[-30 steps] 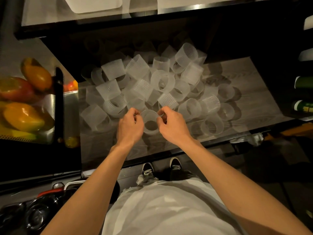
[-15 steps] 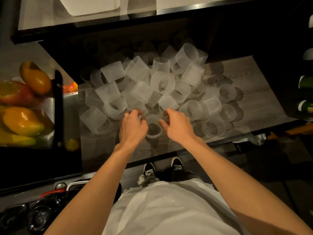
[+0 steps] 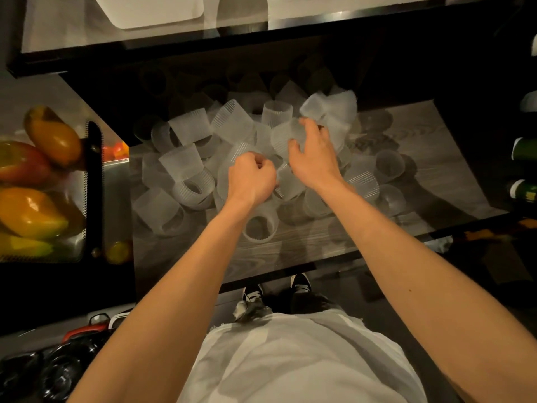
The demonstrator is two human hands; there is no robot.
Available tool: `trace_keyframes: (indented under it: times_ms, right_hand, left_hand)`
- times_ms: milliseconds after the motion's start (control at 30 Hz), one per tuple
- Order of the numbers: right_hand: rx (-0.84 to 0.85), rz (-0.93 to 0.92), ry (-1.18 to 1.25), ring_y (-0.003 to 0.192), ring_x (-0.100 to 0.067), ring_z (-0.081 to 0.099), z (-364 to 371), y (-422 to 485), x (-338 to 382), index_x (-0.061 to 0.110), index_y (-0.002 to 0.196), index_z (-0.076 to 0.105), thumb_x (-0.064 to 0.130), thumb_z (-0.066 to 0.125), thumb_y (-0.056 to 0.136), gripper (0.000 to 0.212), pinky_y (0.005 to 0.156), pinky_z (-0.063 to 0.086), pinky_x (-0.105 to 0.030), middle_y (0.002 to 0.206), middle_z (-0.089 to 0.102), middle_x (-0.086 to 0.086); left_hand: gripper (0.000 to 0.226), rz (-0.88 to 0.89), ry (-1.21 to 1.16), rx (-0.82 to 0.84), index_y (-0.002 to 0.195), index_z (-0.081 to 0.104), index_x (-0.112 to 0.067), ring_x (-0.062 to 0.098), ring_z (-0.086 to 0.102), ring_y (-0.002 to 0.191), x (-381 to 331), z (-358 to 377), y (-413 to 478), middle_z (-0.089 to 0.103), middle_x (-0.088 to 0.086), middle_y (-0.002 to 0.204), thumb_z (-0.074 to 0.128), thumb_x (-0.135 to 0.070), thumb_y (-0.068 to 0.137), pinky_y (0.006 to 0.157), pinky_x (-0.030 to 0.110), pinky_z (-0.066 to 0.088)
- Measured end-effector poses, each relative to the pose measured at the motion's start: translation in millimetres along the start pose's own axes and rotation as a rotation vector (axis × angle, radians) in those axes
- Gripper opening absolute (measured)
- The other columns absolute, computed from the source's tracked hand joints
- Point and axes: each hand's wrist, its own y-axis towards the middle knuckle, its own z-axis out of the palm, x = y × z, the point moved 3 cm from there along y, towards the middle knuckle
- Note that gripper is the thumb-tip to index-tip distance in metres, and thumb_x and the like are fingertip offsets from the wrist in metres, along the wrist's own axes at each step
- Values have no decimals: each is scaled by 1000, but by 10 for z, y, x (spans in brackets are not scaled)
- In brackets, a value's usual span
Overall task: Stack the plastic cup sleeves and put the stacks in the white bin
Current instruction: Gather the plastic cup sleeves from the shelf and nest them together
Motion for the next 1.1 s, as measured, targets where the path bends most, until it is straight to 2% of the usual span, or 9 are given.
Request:
trace_keyframes:
  times_ms: [133,267,367,467,600,733,833,933,1100]
  right_hand:
    - [76,26,-13,98,-32,68,29,91,-60,22,151,37,22,46,100,51,94,53,-48,135,52,-13]
    - [118,45,-4,120,-26,60,25,102,-90,15,151,39,12,51,99,54,102,48,-40,137,59,-11]
    - [147,35,12,124,-25,58,32,98,-98,14,152,38,10,51,99,54,104,45,-39,140,57,-10]
    - [157,24,51,135,-22,50,43,123,-119,15,151,39,7,50,99,54,108,42,-35,147,52,-8]
    - [157,34,135,111,-12,60,25,163,-116,16,147,43,4,49,97,51,97,51,-29,130,61,-1]
    - [110,-19,215,88,-1,59,-27,176,-58,17,139,49,9,50,100,40,71,46,-9,111,60,8]
    - [21,-65,268,93,-8,63,-64,192,-7,18,130,56,13,54,99,31,78,51,-19,101,61,10]
    - [-60,-81,333,86,-15,69,-94,182,9,24,117,60,14,58,96,23,80,59,-34,98,65,7]
    - [55,-17,351,90,-14,69,-44,137,-44,21,113,62,12,58,95,21,83,58,-32,97,71,-1]
  left_hand:
    - [21,-7,-81,57,114,59,-15,12,76,74,-68,95,39,68,-3,89,47,-17,97,61,29,58]
    - [14,-27,-89,120,86,55,-15,16,76,72,-81,169,85,60,-5,74,45,-11,95,61,34,54]
    - [19,-40,-121,147,84,56,-18,19,76,73,-103,200,102,61,-4,82,44,-9,95,72,42,58]
    - [27,-78,-155,147,81,49,-27,17,75,71,-137,210,107,63,-2,87,41,-7,97,67,34,53]
    - [28,-133,-211,155,120,56,-6,16,72,59,-153,249,183,68,7,91,42,-9,96,53,25,48]
    - [17,-167,-310,135,109,59,-10,15,71,59,-222,230,219,69,5,85,47,-14,98,51,24,49]
    - [15,-229,-395,103,102,59,-15,16,75,69,-215,212,237,67,2,95,53,-29,101,57,25,52]
    - [45,-326,-525,132,123,55,-12,19,77,79,-180,196,246,67,8,113,63,-44,94,60,25,55]
    - [51,-400,-711,148,128,52,-7,23,77,82,-162,178,210,68,14,115,66,-42,93,62,27,59]
